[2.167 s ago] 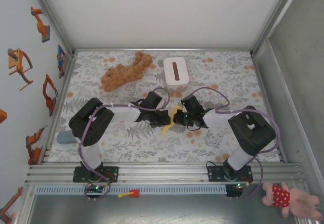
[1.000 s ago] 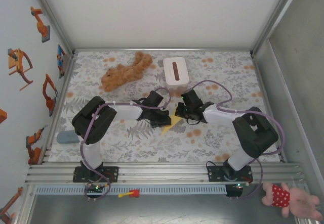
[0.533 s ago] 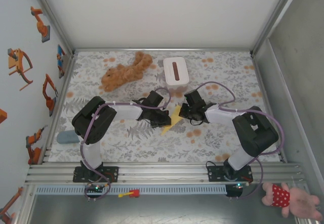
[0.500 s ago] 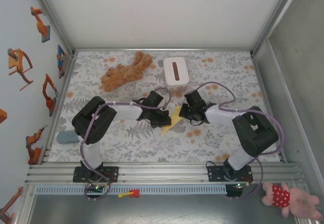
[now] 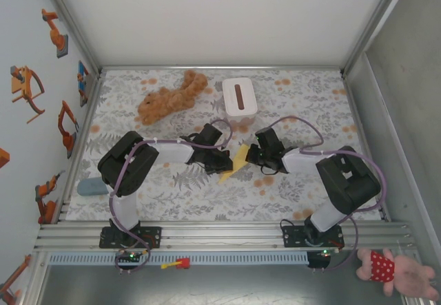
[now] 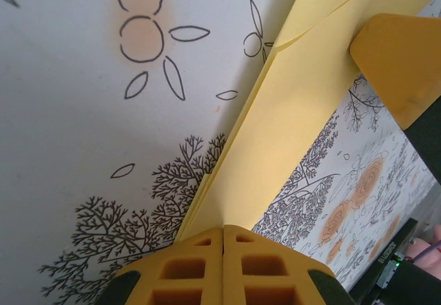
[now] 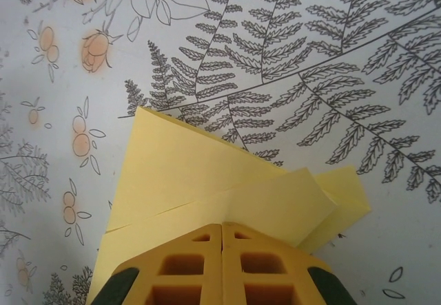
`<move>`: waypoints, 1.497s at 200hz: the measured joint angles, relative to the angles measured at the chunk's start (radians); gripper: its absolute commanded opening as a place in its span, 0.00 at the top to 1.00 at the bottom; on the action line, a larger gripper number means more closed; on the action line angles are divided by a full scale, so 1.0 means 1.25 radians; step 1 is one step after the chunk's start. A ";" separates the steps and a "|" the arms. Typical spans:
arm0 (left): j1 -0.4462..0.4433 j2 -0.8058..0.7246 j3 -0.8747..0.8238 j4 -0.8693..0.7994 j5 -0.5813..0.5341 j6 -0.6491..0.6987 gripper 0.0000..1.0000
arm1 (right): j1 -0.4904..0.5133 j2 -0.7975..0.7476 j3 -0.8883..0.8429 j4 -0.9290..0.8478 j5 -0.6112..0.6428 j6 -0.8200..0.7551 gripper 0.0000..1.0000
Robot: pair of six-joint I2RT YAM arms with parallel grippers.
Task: Fold a paper plane with a square sheet of paper (pick it up from the middle)
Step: Fold the wing for the fifth time at the center of the table.
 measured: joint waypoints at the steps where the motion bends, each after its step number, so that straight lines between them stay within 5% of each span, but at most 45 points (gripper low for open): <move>1: 0.000 0.000 0.000 0.000 0.000 0.000 1.00 | -0.001 -0.001 -0.001 0.002 -0.001 0.000 1.00; 120: -0.008 0.058 0.101 0.024 0.025 -0.002 0.97 | -0.074 0.014 -0.129 0.268 -0.158 -0.027 1.00; 299: -0.012 0.092 0.138 -0.075 0.034 0.015 1.00 | -0.026 -0.014 -0.113 0.203 -0.171 0.016 1.00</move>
